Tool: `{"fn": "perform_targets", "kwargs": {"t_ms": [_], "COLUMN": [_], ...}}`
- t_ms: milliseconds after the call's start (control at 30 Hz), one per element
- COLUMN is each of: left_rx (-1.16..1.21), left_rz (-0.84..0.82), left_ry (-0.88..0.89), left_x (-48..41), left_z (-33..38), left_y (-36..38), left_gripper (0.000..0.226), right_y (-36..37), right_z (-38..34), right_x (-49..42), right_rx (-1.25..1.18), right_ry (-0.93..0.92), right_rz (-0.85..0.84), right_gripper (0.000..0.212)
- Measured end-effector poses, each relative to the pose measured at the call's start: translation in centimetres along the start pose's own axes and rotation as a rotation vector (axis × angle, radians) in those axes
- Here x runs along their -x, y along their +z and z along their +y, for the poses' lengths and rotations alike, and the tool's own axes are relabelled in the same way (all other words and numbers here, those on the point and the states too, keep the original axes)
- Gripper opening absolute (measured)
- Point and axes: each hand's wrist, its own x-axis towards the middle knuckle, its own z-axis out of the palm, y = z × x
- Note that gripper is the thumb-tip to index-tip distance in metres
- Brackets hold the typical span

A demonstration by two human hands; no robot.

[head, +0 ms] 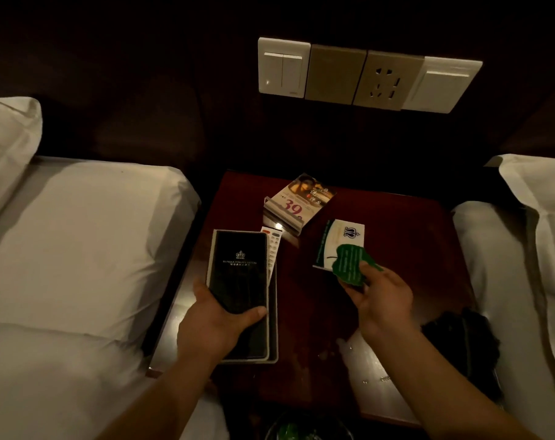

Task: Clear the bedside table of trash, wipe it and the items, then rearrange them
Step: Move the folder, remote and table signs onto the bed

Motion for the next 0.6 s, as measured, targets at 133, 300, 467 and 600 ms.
{"fn": "perform_targets", "kwargs": {"t_ms": [133,300,467,600], "left_rx": [0.148,0.287,0.514,0.593], "left_rz": [-0.072,-0.045,-0.034,0.022], "left_ry": [-0.008,-0.022,-0.106,-0.121], "left_x": [0.1,0.8,1.8,3.2], "left_z": [-0.5,-1.1,-2.4,-4.1], "left_y": [-0.2,-0.8,-1.9,-4.1], "left_gripper": [0.102,0.099,0.085,0.075], "right_y": [-1.2,-1.2,0.1,1.3], "right_z": [0.4,0.9,2.7,3.7], "right_x": [1.7,3.0,4.5,5.9], "right_rx": [-0.003,-0.016,0.054,0.099], "right_ry": [-0.028,-0.041,-0.034,-0.04], "right_rz": [-0.045,-0.18,-0.292,-0.408], "right_gripper": [0.003,0.01,0.012,0.017]}}
